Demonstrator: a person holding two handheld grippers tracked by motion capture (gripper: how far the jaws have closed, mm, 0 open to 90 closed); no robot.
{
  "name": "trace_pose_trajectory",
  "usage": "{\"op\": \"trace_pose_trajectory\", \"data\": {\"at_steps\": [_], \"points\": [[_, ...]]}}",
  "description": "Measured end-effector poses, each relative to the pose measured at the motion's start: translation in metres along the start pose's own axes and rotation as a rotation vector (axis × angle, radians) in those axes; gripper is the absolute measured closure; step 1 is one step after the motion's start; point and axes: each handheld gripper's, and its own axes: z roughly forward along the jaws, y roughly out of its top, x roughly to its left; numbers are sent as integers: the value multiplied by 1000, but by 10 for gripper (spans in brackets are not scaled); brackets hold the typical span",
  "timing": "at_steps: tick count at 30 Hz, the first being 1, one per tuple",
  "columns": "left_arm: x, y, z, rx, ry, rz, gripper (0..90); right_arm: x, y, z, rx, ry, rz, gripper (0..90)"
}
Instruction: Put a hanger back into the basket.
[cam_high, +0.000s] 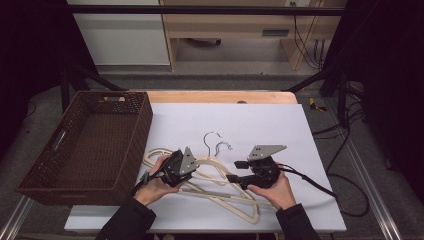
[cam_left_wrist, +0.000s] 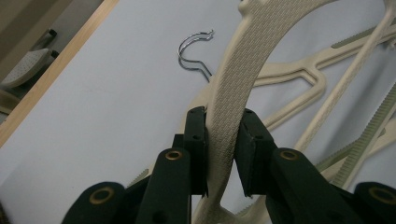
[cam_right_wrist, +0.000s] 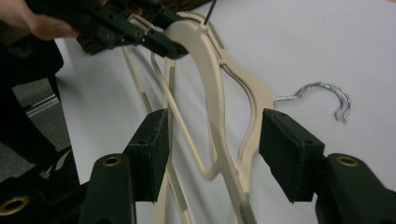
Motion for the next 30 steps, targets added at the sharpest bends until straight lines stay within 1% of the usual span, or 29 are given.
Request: {"op": "trace_pose_trajectory", "data": {"at_steps": [2,3,5,6,7,9,11,13,14,15,16,17,18,19,20,21,23,24,25,26,27,29,30], "points": [[-1,-1,-1,-4,0,-1,757,-2,6,7,0,-5,-7,435],[-2,-1,-2,-5,-1,-2,757,-3,8,10,0,4,-2,444],[-2,-2,-3,-10,-3,-1,758,-5,12,19,9,10,-3,469],[-3,-2,-3,-13,-5,-4,759,-5,13,23,24,17,-3,489],[-3,-2,-3,-15,-8,-5,759,-5,14,27,40,21,-7,515],[-4,-3,-3,-13,-16,-2,759,-5,16,35,54,57,-20,578],[-5,-3,-3,-13,-22,-3,760,-5,16,40,79,59,-15,650],[-6,-3,-4,-15,-30,-3,760,-6,16,41,94,81,-26,730],[-6,-3,-4,-17,-37,-5,760,-6,16,41,96,90,-28,763],[-7,-2,-4,-19,-41,-7,760,-6,16,40,101,91,-32,782],[-7,-2,-5,-19,-48,-9,760,-6,16,40,101,102,-38,792],[-8,-2,-5,-30,-55,-25,758,-6,17,39,106,120,-41,804],[-8,-2,-6,-37,-63,-32,756,-5,17,37,111,136,-43,811],[-7,-2,-8,-44,-74,-37,753,-6,17,36,108,152,-60,820],[-7,-2,-11,-53,-86,-43,740,-4,17,34,111,165,-57,829],[-7,-1,-14,-68,-95,-48,710,-3,17,32,106,179,-59,836],[-6,1,-23,-88,-124,-51,643,-1,17,26,89,199,-85,853],[-5,2,-28,-105,-129,-56,611,1,17,23,81,210,-94,860],[-4,3,-33,-119,-145,-63,579,2,18,20,72,208,-106,863],[-3,6,-39,-126,-175,-68,545,3,18,17,67,201,-116,863],[-3,7,-42,-133,-173,-66,506,4,19,12,70,190,-128,864],[-3,9,-46,-139,-171,-65,464,5,20,10,59,198,-136,865],[-2,10,-46,-142,-179,-67,457,6,21,8,58,205,-140,865]]}}
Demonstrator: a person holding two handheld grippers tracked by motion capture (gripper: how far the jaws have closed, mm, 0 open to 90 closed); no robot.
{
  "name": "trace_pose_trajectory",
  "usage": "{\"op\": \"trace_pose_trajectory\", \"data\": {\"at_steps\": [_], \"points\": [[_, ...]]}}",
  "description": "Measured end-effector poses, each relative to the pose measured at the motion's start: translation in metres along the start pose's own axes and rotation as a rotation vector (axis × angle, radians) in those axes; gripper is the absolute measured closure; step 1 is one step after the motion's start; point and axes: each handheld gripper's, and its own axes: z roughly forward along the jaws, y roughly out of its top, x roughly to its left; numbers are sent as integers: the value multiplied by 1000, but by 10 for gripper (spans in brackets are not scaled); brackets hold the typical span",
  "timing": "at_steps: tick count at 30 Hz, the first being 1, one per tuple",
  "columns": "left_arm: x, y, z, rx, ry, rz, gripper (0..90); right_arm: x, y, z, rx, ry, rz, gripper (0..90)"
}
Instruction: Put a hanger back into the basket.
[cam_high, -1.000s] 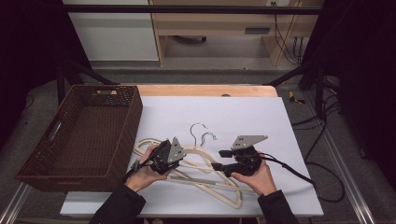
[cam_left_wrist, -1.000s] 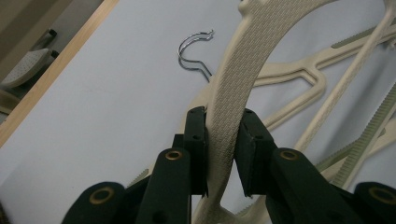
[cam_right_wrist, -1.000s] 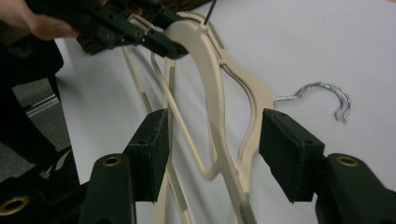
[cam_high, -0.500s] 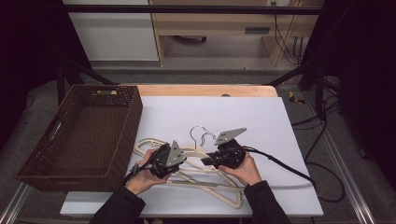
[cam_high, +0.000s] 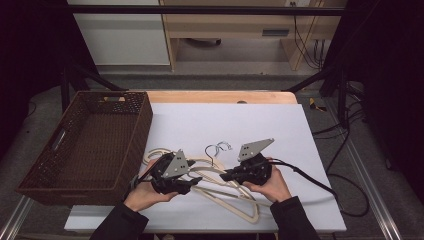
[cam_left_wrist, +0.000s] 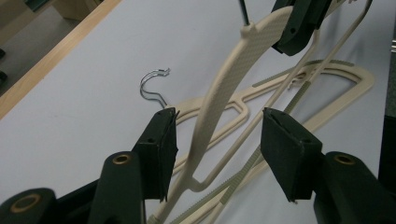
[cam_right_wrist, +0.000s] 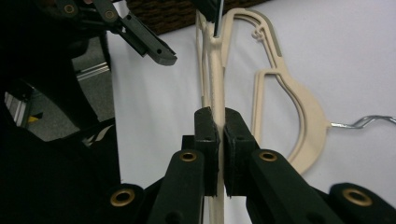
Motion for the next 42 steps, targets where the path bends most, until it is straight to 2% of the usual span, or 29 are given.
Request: {"op": "trace_pose_trajectory", "data": {"at_steps": [4,8,11,15,21,25,26,29,32,33,36,39,42], "points": [[5,2,5,20,-39,-20,460,5,5,-2,-7,16,-28,865],[8,1,10,43,-63,-29,589,9,7,1,-2,26,-55,865],[9,1,9,38,-92,-37,706,10,8,4,3,37,-64,863],[7,2,7,57,-79,-23,732,9,9,5,-1,35,-53,850],[3,5,0,58,-120,-42,800,10,10,-2,-47,-49,-53,729],[-3,8,-2,30,-156,-74,844,12,10,-8,-78,-101,-57,624],[-4,9,-2,34,-154,-70,854,12,10,-9,-86,-114,-59,596],[-7,10,-4,16,-138,-107,860,14,10,-16,-106,-155,-58,510],[-5,11,-8,17,-115,-122,860,17,9,-26,-133,-227,-59,426],[-6,10,-9,-3,-101,-144,860,17,7,-30,-146,-242,-55,387],[-4,11,-14,-21,-70,-180,861,15,0,-42,-180,-303,-18,295],[-1,11,-19,-38,-46,-208,861,13,-11,-53,-205,-349,28,264],[2,14,-27,-51,-19,-218,861,13,-24,-61,-217,-394,71,216]]}}
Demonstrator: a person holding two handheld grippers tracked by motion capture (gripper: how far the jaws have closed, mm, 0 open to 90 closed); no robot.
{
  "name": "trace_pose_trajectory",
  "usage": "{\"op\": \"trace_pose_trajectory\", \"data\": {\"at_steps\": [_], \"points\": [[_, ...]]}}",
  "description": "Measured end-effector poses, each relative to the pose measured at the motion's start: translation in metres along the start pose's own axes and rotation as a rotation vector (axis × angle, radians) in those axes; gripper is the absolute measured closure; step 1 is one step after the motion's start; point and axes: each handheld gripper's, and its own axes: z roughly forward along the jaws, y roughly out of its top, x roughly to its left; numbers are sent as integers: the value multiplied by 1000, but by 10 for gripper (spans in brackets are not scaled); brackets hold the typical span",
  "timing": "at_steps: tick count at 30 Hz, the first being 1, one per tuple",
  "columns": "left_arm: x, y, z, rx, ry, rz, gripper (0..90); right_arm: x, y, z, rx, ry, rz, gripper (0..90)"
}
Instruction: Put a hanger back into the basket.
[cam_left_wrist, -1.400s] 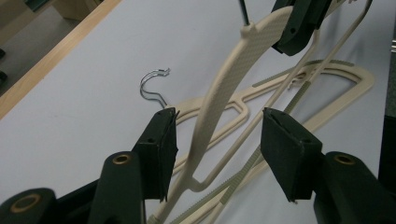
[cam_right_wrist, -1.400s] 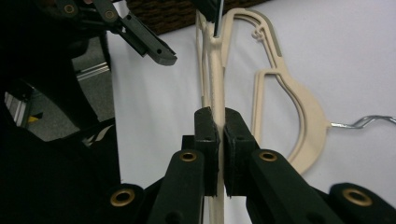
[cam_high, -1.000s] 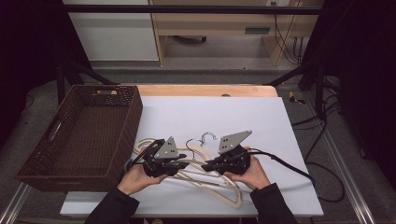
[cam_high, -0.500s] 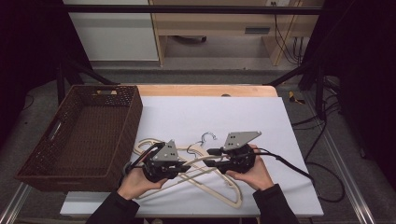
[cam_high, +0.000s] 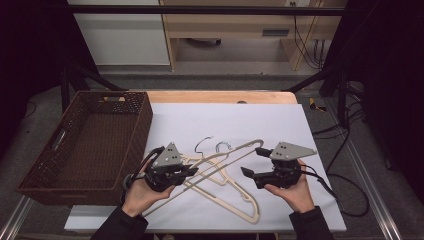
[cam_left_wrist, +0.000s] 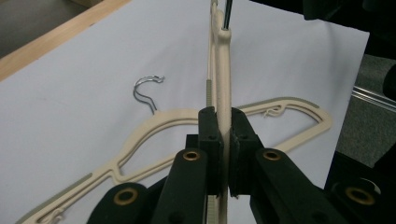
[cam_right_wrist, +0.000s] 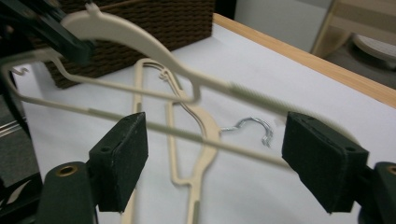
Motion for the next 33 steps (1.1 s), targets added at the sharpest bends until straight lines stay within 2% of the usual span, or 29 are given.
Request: {"op": "trace_pose_trajectory", "data": {"at_steps": [8,14,20,24,26,27,31,33], "points": [[7,17,-29,-46,54,6,861,-8,-22,-21,-36,-108,79,116],[22,33,-58,-74,94,1,861,-12,-35,-30,-44,-145,116,97],[48,42,-85,-93,124,-33,861,-16,-42,-35,-50,-173,140,92],[70,42,-98,-103,158,-64,861,-17,-44,-37,-51,-210,140,75],[84,39,-105,-103,176,-78,861,-18,-45,-38,-56,-212,138,76],[92,37,-108,-111,185,-100,861,-17,-45,-38,-56,-212,139,76],[114,27,-117,-134,233,-138,861,-17,-45,-38,-56,-219,139,75],[126,21,-122,-136,262,-141,861,-17,-45,-38,-57,-214,139,74]]}}
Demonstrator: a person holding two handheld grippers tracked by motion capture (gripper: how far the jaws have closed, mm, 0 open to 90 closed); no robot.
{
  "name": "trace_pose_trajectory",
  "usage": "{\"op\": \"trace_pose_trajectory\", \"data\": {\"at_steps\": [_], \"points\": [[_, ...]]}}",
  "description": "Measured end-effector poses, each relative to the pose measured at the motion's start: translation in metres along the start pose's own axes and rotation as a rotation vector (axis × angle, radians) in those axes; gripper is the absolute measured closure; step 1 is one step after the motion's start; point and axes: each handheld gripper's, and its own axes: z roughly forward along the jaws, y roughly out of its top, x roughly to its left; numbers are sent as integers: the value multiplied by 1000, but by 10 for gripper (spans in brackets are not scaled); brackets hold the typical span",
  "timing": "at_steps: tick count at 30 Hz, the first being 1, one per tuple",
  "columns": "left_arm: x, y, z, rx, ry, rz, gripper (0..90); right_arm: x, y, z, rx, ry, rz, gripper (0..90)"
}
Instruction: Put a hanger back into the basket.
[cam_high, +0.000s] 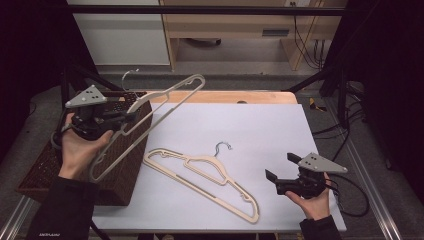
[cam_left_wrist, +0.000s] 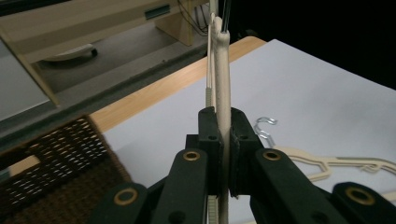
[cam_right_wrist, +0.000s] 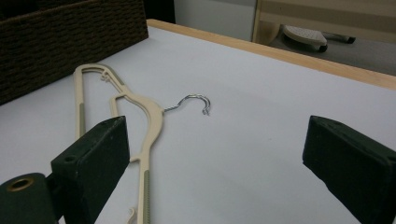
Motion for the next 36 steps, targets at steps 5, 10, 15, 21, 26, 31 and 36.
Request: {"op": "trace_pose_trajectory", "data": {"at_steps": [5,10,15,21,26,31,36], "points": [[26,-9,-4,13,44,-14,861,0,0,1,-1,-6,4,66],[51,-22,-9,38,86,-35,861,-1,0,0,1,-16,0,61],[71,-38,-16,49,121,-69,860,0,0,1,3,-20,1,61],[90,-56,-25,61,149,-101,861,0,0,3,14,-15,-1,60],[101,-69,-33,84,169,-112,861,0,0,4,13,-15,-2,59],[107,-79,-38,93,168,-115,861,0,0,4,14,-14,-1,59],[110,-86,-44,112,151,-111,860,1,0,4,16,-13,-2,57]]}}
